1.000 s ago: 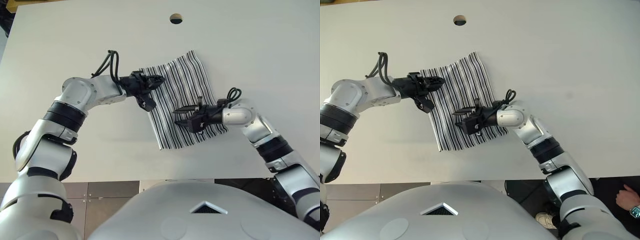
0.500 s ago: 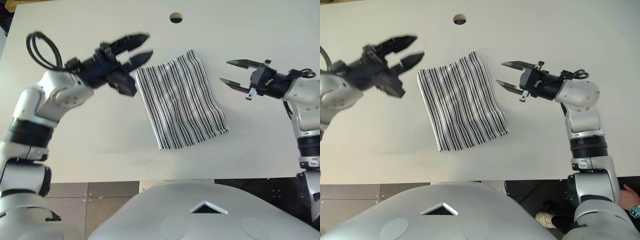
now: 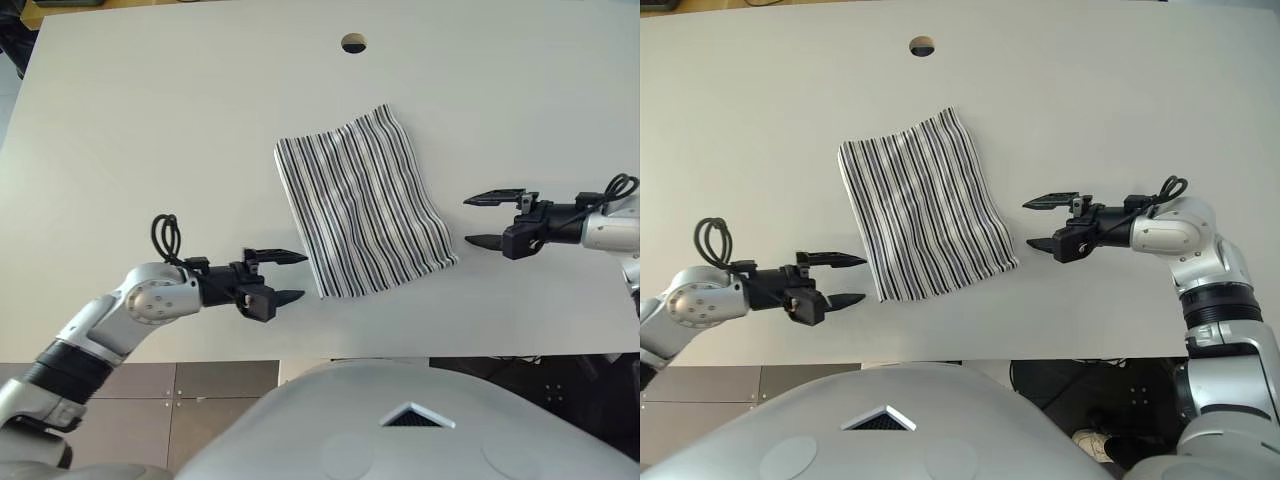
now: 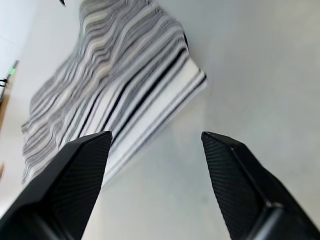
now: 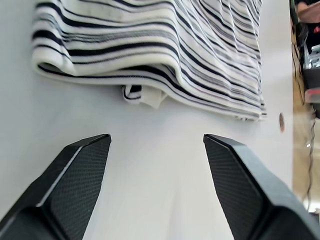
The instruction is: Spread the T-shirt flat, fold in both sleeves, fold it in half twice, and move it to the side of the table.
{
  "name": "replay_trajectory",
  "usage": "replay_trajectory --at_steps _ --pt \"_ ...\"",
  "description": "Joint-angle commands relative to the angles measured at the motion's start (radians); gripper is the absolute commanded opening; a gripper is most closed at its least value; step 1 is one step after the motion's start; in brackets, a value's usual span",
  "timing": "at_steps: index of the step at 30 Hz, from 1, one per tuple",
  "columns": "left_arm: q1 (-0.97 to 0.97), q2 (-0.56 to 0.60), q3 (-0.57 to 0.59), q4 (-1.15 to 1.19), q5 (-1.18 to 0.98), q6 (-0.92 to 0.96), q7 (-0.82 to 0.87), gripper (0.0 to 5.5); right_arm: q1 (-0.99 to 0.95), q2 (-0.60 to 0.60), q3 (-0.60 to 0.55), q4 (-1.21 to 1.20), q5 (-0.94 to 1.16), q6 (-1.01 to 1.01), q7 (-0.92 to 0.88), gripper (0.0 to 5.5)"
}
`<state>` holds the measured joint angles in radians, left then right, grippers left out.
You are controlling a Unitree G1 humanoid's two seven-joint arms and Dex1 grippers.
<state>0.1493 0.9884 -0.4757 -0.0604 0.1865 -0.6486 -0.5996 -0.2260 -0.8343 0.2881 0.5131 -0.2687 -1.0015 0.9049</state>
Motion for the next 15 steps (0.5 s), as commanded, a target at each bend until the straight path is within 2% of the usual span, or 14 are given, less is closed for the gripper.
replay_trajectory --at_steps 1,9,11,15 --pt "-0.033 -0.069 0.014 0.088 0.089 -0.007 0.018 3.34 -0.003 0.053 0.063 0.029 -0.073 -0.002 -0.036 3.44" --pt "-0.069 -0.178 0.006 0.149 0.127 -0.057 0.029 3.34 -0.074 0.147 0.153 0.102 -0.131 -0.003 -0.126 3.44" --pt "-0.074 -0.194 0.001 0.15 0.108 -0.07 0.014 3.36 -0.094 0.168 0.169 0.134 -0.12 -0.005 -0.136 3.09" --pt "-0.079 -0.207 -0.007 0.144 0.062 -0.077 -0.031 2.74 -0.107 0.188 0.201 0.155 -0.082 -0.012 -0.121 2.26"
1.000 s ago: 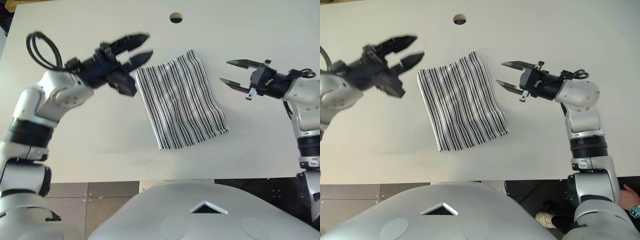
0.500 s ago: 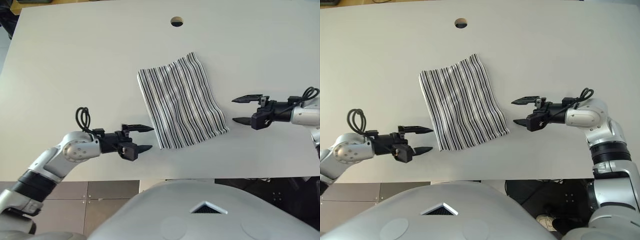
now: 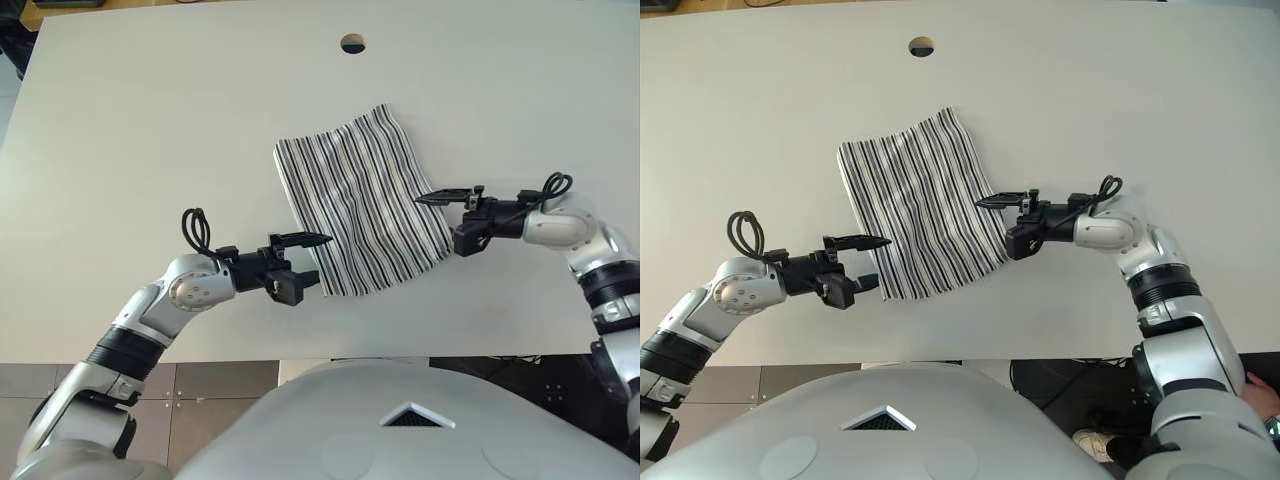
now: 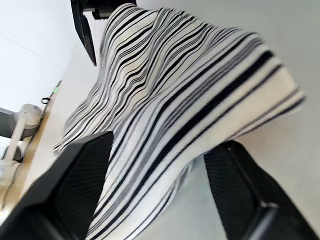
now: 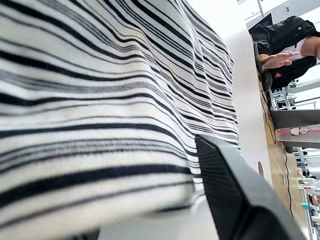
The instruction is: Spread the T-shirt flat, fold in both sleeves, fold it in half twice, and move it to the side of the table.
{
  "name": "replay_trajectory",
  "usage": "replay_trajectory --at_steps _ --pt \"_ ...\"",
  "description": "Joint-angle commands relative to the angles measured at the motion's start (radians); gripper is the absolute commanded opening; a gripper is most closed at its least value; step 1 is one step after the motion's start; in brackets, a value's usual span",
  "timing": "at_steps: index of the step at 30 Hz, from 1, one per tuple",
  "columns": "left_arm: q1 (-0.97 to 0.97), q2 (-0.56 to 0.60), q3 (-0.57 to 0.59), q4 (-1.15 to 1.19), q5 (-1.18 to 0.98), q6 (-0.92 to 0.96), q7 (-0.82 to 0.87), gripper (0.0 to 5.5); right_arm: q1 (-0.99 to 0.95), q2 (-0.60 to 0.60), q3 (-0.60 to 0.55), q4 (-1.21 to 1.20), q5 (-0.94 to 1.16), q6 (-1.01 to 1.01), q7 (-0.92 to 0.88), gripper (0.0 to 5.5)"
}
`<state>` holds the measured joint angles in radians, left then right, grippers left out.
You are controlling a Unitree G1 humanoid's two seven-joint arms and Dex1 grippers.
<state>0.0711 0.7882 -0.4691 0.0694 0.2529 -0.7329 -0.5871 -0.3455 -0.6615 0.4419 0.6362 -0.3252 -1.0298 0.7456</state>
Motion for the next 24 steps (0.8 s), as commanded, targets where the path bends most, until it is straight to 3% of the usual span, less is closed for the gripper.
replay_trajectory --at_steps 1,8,11,17,24 --pt "-0.004 -0.014 -0.013 0.024 -0.017 0.005 -0.053 2.59 0.01 0.018 0.054 0.034 -0.023 0.015 0.038 2.09" --pt "-0.015 -0.022 0.004 0.022 -0.065 -0.003 -0.102 1.47 0.013 0.008 0.078 0.015 0.053 0.021 0.084 0.74" --pt "-0.008 -0.005 -0.007 -0.01 -0.146 -0.002 -0.166 1.05 0.031 -0.004 0.08 -0.028 0.141 0.047 0.143 0.44" --pt "0.097 0.156 -0.03 -0.235 -0.518 0.189 -0.433 0.15 0.14 -0.134 0.051 -0.326 0.496 0.294 0.388 0.37" --pt "0.176 0.254 0.034 -0.429 -0.738 0.402 -0.574 0.1 0.285 -0.293 -0.016 -0.622 0.641 0.49 0.526 0.37"
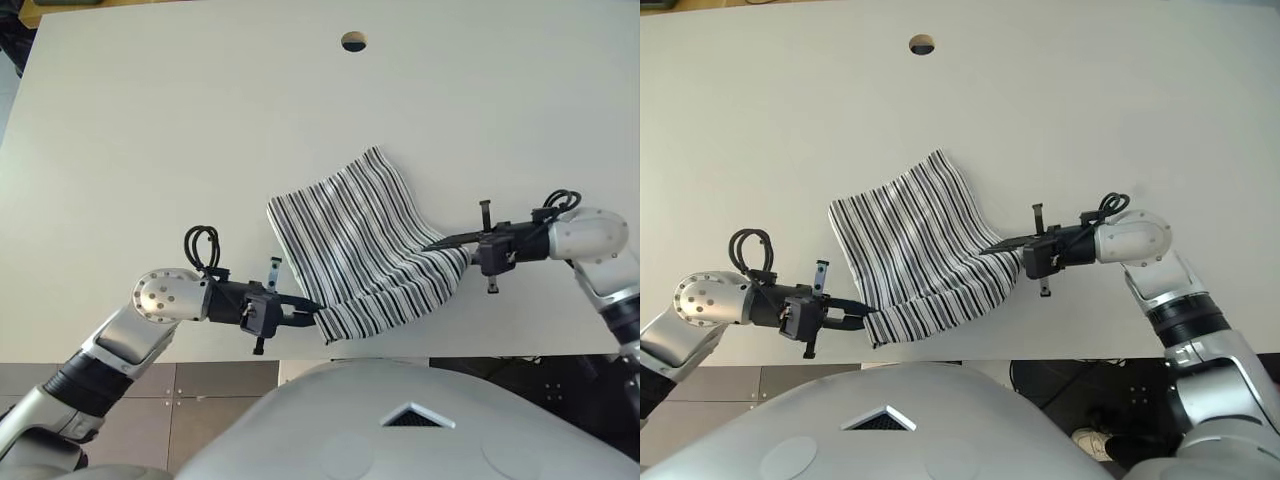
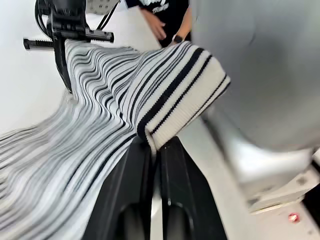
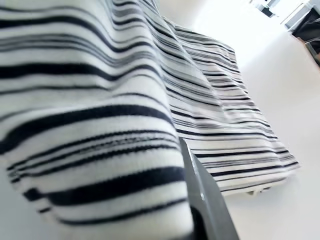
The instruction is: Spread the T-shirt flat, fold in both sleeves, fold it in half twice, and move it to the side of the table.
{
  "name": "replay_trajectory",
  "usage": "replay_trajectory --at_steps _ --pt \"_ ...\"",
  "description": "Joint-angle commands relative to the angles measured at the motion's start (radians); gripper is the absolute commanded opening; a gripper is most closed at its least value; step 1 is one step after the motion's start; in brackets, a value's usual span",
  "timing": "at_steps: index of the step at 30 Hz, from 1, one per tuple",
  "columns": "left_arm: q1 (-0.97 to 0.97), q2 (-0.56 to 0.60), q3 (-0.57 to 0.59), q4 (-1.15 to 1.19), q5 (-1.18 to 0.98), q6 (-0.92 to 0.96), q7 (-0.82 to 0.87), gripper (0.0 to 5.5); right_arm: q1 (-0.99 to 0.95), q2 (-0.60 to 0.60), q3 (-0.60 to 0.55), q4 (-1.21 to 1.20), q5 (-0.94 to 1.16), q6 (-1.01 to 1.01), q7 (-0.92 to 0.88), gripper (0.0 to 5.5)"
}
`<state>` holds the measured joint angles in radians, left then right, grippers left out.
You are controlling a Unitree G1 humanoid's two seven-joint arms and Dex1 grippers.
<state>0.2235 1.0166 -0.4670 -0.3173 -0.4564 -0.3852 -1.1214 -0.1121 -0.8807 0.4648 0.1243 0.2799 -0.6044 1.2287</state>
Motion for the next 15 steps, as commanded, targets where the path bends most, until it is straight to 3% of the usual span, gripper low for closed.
replay_trajectory --at_steps 1,8,15 --pt "0.034 0.026 0.041 -0.053 -0.039 0.068 -0.049 0.1 0.071 -0.091 -0.048 -0.142 0.045 0.085 0.056 0.37" --pt "0.081 0.013 0.164 -0.088 -0.156 0.138 -0.089 0.1 0.133 -0.12 -0.106 -0.277 0.082 0.222 0.091 0.37" --pt "0.033 -0.055 0.264 0.024 -0.184 0.237 -0.092 0.1 0.086 -0.032 -0.134 -0.239 0.002 0.297 0.019 0.37"
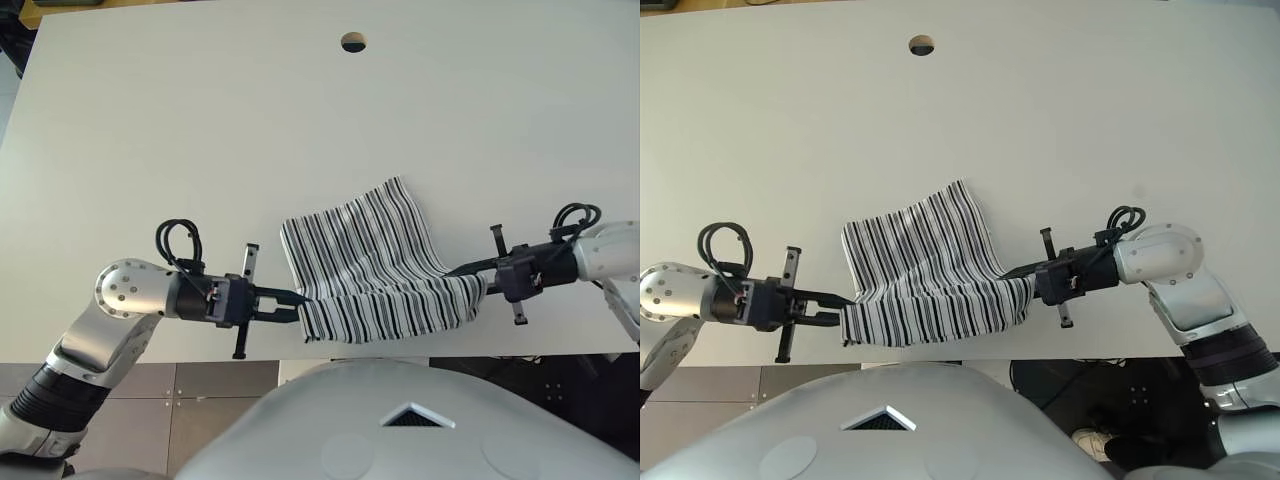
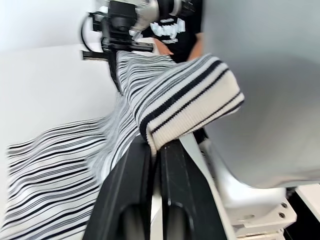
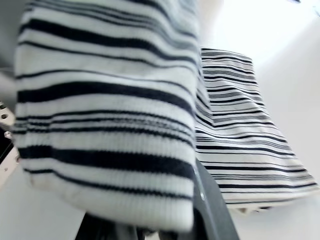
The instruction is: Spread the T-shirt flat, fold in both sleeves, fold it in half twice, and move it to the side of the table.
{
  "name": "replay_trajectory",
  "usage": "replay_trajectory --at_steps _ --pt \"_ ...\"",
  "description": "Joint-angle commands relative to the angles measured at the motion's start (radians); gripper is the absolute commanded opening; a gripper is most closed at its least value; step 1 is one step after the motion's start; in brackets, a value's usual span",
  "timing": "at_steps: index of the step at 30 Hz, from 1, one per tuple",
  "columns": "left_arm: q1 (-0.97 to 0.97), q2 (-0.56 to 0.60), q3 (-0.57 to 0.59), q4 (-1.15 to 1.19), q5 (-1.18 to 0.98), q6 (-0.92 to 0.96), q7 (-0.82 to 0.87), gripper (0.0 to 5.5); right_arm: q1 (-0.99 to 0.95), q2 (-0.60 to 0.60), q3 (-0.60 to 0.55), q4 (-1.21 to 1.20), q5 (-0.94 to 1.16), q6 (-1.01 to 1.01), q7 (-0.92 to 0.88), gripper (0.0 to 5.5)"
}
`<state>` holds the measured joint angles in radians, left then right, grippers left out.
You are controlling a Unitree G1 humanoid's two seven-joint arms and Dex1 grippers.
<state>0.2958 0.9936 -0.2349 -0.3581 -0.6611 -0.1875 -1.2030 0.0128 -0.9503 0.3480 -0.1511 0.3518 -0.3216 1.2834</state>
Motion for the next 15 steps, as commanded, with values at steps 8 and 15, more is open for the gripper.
replay_trajectory --at_steps 8,15 --pt "-0.08 -0.129 0.048 0.227 0.125 0.03 -0.019 0.1 -0.132 0.179 -0.015 0.125 -0.165 0.038 -0.126 0.37" --pt "-0.153 -0.244 0.093 0.412 0.192 -0.031 0.004 0.54 -0.208 0.323 -0.038 0.235 -0.182 0.083 -0.218 1.33"
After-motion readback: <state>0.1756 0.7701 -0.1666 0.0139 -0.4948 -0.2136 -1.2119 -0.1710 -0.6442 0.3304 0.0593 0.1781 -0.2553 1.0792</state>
